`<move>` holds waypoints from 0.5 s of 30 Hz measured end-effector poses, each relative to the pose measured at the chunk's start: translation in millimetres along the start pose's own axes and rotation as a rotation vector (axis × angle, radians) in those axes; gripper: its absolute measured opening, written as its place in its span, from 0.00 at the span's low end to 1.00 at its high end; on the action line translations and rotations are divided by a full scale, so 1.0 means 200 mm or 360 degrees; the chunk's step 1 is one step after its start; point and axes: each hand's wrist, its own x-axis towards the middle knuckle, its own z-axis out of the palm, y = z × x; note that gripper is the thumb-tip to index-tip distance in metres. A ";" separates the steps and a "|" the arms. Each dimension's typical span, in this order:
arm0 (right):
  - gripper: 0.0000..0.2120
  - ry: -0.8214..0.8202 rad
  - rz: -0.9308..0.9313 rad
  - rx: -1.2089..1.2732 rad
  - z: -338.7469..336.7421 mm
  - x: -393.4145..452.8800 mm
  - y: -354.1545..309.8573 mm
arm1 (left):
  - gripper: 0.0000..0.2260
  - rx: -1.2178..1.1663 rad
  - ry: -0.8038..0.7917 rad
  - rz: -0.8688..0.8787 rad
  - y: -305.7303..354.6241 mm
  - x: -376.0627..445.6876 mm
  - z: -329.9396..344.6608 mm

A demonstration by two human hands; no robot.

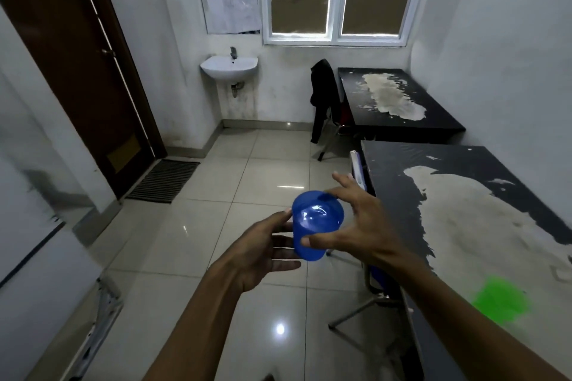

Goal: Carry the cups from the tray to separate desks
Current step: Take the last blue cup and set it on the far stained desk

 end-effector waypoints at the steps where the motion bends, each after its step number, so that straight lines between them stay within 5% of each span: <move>1: 0.48 0.0017 0.0002 -0.0006 0.02 0.11 0.03 | 0.21 -0.0001 -0.0009 0.0009 0.05 0.11 -0.04; 15: 0.44 0.0151 0.0137 -0.0056 0.24 1.42 0.29 | 0.21 0.0093 -0.0169 -0.0054 0.74 1.29 -0.53</move>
